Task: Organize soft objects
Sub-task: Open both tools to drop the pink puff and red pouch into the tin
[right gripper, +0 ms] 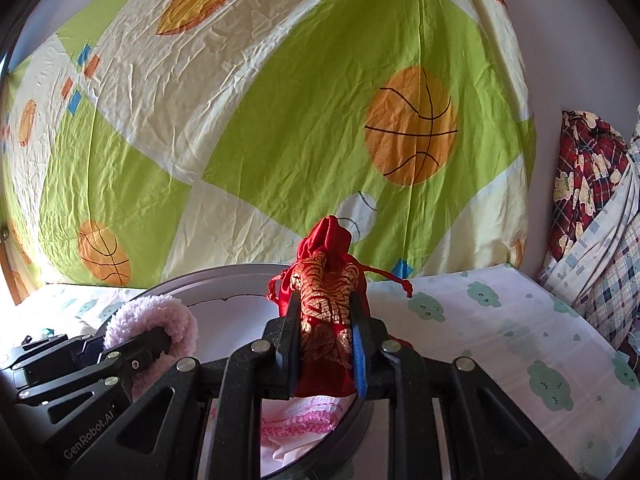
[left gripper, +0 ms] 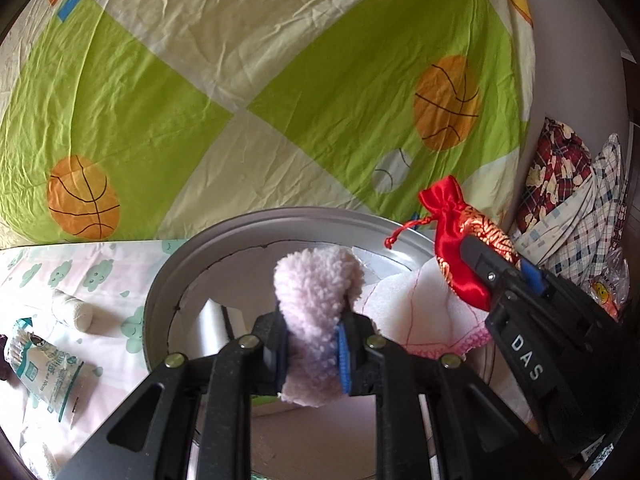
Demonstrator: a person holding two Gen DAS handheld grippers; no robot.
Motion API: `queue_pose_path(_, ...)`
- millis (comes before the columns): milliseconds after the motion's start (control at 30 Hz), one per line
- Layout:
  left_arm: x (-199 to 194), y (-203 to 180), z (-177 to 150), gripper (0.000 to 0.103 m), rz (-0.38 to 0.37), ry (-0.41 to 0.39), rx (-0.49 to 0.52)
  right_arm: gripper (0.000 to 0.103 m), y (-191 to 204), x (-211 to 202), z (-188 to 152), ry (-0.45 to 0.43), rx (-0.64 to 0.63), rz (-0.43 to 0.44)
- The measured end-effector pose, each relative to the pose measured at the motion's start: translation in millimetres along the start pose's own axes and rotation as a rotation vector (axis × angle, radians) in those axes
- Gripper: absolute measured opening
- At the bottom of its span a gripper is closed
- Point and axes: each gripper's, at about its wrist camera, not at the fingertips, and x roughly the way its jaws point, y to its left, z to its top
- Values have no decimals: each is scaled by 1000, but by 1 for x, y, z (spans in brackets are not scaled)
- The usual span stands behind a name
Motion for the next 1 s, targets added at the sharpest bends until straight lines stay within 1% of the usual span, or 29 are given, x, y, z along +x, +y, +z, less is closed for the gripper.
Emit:
queue_pose_path(167, 10, 0, -3, 17, 35, 37, 11, 23, 2, 6, -1, 30, -10, 23)
queue_pose_path(467, 16, 6, -6, 17, 67, 66, 17, 23, 11, 12, -2, 68, -55, 62)
queue_pose_path(533, 18, 8, -7, 21, 75, 77, 12, 29, 12, 13, -2, 72, -58, 65)
queue_pose_path(567, 19, 8, -7, 25, 79, 82, 10, 33, 13, 13, -2, 74, -60, 69)
queue_pose_path(600, 20, 9, -7, 37, 82, 87, 10, 44, 14, 12, -2, 71, -63, 71)
queue_pose_path(633, 19, 10, -8, 55, 76, 90, 7, 53, 15, 10, -2, 62, -67, 74)
queue_pose_path(667, 17, 11, -8, 63, 72, 86, 2, 55, 15, 7, -2, 48, -72, 79)
queue_pose_path(700, 14, 11, -8, 75, 73, 70, -1, 58, 15, 5, -2, 32, -77, 83)
queue_pose_path(733, 10, 10, -8, 88, 96, 49, 7, 60, 14, 2, -1, 8, -72, 82)
queue_pose_path(767, 6, 9, -7, 94, 121, 27, 17, 63, 13, -1, -1, -12, -65, 71)
queue_pose_path(800, 2, 8, -7, 102, 141, 5, 27, 68, 12, -3, -1, -26, -56, 57)
queue_pose_path(867, -5, 8, -6, 103, 158, -33, 35, 71, 8, -5, 0, -41, -35, 33)
queue_pose_path(1000, -10, 10, -5, 103, 149, -49, 25, 76, -2, -8, 1, -56, 11, -3)
